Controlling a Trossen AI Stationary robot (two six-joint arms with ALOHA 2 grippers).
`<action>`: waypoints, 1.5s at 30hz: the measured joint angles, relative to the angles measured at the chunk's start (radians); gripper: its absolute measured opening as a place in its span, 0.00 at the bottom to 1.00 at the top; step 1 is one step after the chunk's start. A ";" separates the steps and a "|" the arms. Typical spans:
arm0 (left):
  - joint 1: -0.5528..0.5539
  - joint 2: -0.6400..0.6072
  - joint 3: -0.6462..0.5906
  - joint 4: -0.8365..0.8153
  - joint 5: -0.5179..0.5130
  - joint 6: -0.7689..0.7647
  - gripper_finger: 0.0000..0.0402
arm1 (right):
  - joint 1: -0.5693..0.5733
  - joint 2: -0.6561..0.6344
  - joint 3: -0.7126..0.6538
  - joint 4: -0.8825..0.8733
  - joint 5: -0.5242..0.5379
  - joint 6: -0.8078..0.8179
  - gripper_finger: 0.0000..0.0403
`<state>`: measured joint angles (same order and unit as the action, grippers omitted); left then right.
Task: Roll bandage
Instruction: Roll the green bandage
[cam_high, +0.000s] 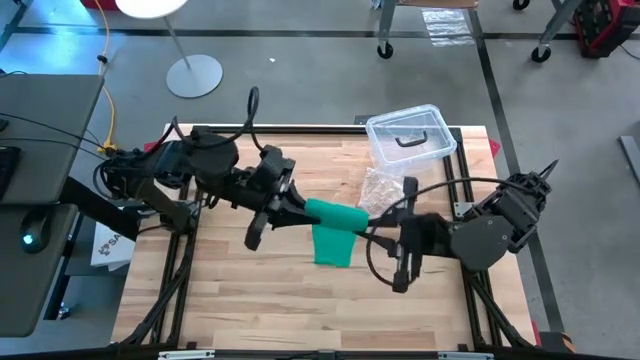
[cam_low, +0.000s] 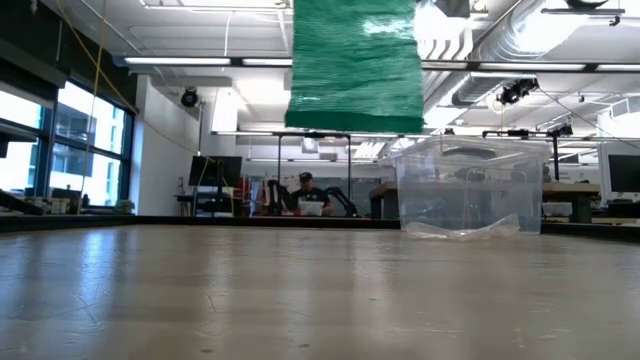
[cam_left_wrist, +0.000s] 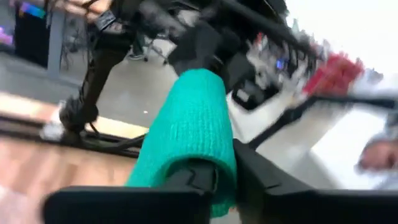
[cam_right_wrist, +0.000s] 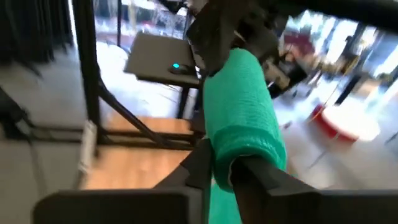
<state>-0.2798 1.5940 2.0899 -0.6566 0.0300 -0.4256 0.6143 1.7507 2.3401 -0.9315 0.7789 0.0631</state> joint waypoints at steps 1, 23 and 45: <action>-0.001 -0.001 0.002 -0.022 0.008 0.067 0.04 | 0.000 0.000 0.000 0.015 -0.015 0.062 0.15; -0.011 -0.003 -0.001 0.000 0.005 0.294 0.25 | -0.030 -0.003 0.004 0.046 -0.091 0.392 0.03; 0.007 -0.002 -0.002 0.065 0.036 0.407 0.04 | 0.023 -0.003 0.002 0.036 0.002 0.279 0.24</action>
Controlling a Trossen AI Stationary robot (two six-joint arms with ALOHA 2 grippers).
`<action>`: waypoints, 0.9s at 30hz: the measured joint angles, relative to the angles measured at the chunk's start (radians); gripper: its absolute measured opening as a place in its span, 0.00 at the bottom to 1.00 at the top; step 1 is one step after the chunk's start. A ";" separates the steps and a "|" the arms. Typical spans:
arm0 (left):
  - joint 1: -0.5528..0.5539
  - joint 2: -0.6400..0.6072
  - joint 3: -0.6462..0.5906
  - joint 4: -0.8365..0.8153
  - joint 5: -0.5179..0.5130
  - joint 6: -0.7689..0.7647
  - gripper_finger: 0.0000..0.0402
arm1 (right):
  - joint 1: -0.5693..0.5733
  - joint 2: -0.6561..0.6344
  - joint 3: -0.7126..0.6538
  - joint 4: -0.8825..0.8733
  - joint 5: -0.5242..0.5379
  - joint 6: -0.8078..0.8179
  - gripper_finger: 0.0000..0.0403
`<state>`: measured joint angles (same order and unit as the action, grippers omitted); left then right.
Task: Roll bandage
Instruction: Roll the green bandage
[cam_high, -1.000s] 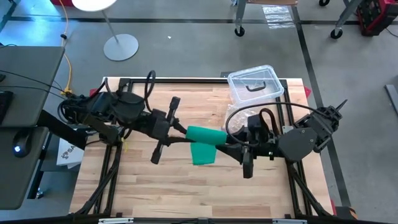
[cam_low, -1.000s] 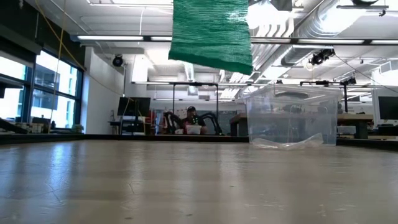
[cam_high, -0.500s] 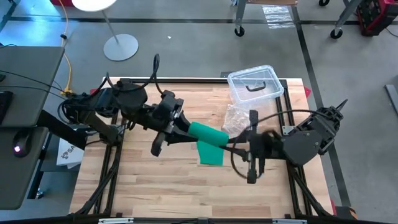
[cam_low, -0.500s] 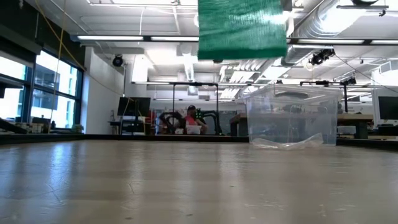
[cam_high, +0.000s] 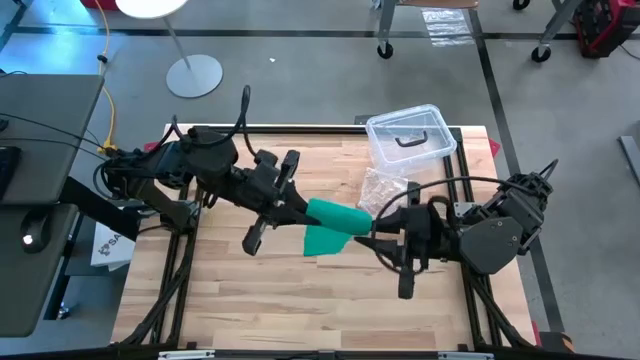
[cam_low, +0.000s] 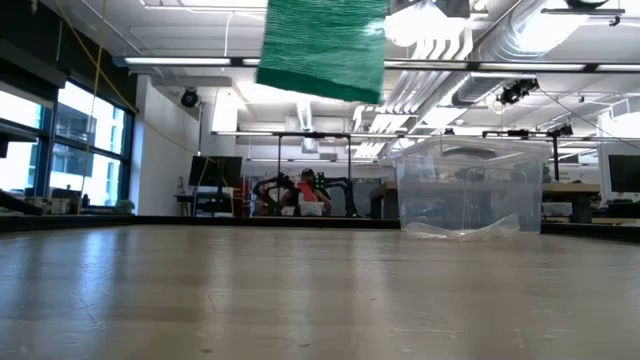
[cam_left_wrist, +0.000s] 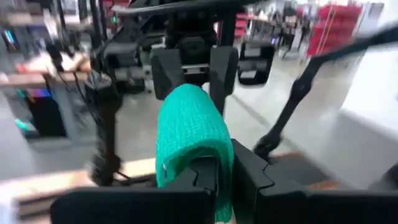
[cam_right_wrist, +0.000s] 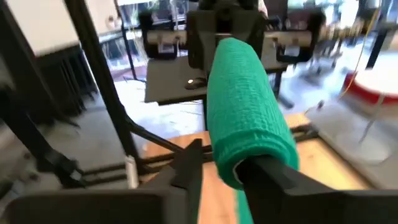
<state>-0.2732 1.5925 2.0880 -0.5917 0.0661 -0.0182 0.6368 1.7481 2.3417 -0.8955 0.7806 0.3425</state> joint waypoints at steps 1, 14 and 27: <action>-0.006 0.000 0.000 -0.003 -0.012 0.063 0.05 | -0.001 0.000 0.000 0.000 -0.001 0.042 0.28; -0.088 0.000 0.001 -0.034 -0.209 0.321 0.10 | -0.009 0.001 -0.002 0.025 0.044 0.164 0.32; -0.027 -0.006 0.000 0.041 -0.066 -0.346 0.28 | 0.016 0.010 0.002 -0.055 0.047 -0.571 0.07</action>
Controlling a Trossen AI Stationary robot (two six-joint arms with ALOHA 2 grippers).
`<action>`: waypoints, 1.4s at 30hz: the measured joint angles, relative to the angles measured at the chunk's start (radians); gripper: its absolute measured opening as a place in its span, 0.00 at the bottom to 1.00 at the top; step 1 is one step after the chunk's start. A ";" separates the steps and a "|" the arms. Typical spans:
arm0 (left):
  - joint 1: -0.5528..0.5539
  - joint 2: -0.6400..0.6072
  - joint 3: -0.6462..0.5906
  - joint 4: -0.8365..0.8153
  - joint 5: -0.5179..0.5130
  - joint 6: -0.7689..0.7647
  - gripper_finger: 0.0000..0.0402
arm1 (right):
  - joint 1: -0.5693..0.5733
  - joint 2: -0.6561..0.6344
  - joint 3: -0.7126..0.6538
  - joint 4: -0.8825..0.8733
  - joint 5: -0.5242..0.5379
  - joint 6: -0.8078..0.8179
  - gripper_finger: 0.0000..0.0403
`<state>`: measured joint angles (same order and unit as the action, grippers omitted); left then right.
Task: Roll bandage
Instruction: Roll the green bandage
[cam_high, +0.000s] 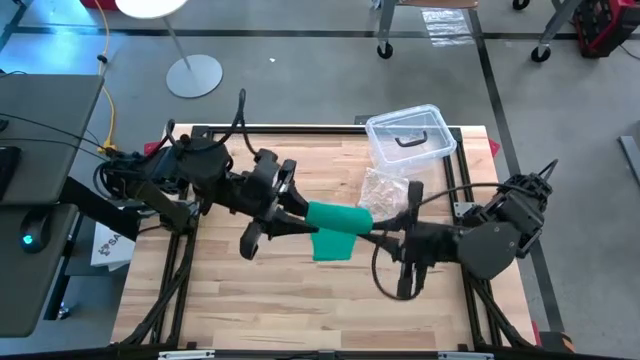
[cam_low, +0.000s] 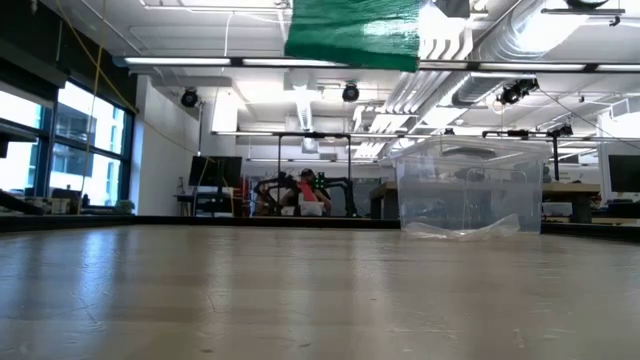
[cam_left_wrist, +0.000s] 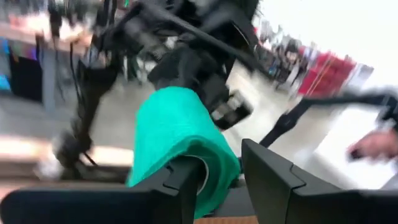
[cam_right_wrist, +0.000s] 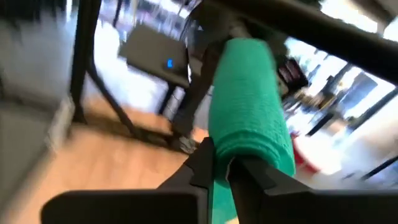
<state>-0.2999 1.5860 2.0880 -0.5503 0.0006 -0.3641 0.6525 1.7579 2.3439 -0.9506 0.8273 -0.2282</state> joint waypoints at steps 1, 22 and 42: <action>0.011 0.000 0.000 -0.006 0.005 -0.074 0.28 | 0.003 0.002 -0.001 -0.009 0.003 -0.063 0.08; 0.001 0.004 0.003 -0.095 0.070 0.706 0.03 | -0.008 0.009 -0.003 0.095 -0.024 0.861 0.48; -0.024 0.004 0.000 -0.046 -0.026 -0.107 0.19 | -0.019 0.007 0.001 -0.078 -0.055 0.205 0.08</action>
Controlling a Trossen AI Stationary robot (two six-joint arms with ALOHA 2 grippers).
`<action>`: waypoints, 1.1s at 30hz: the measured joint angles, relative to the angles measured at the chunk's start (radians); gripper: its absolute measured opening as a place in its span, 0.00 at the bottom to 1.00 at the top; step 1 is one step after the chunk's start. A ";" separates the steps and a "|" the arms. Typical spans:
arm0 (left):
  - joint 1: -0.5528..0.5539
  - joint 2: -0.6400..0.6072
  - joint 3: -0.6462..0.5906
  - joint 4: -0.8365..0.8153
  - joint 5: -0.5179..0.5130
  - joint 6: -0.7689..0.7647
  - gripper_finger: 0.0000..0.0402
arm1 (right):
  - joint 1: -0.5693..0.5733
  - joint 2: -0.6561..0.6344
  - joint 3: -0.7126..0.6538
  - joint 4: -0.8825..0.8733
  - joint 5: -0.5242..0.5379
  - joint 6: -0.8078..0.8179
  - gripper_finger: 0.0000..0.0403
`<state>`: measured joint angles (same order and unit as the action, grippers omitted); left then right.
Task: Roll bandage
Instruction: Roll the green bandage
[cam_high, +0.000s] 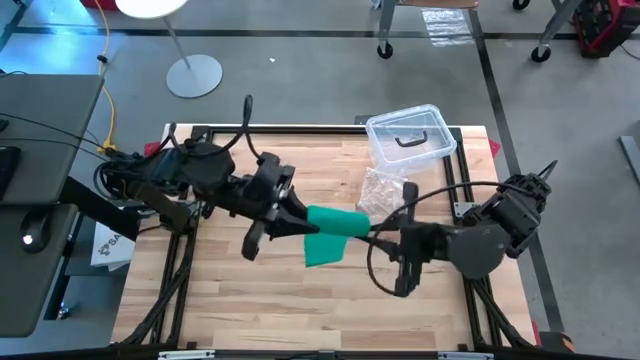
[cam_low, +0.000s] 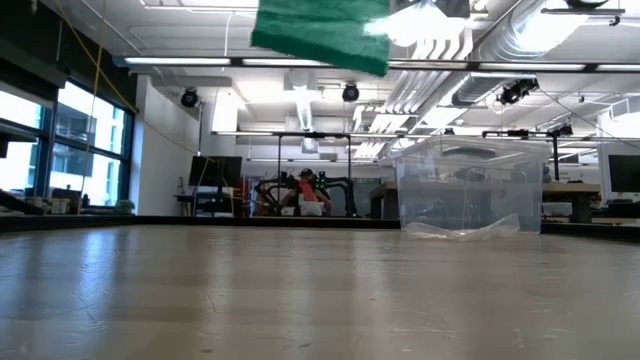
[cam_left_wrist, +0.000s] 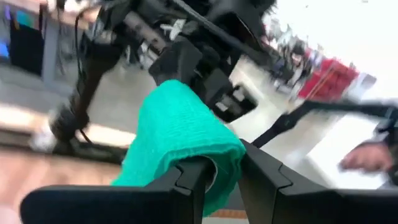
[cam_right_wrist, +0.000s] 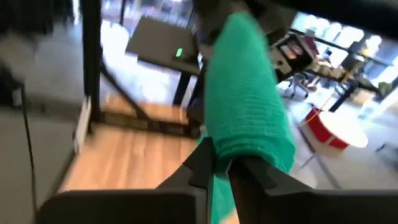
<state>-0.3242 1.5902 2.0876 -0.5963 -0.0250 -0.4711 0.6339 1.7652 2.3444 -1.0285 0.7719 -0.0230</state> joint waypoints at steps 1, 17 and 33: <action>0.007 0.000 0.000 -0.014 -0.001 -0.054 0.19 | 0.000 0.001 -0.001 -0.019 -0.013 -0.024 0.09; -0.007 0.000 0.000 -0.073 0.016 0.385 0.03 | 0.005 0.005 -0.003 -0.031 -0.091 0.506 0.38; -0.143 -0.003 0.002 -0.078 -0.186 0.695 0.09 | 0.011 0.010 -0.004 0.197 -0.038 0.492 0.46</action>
<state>-0.4671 1.5871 2.0899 -0.6739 -0.2107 0.2244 0.6445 1.7748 2.3402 -0.8318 0.7339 0.4689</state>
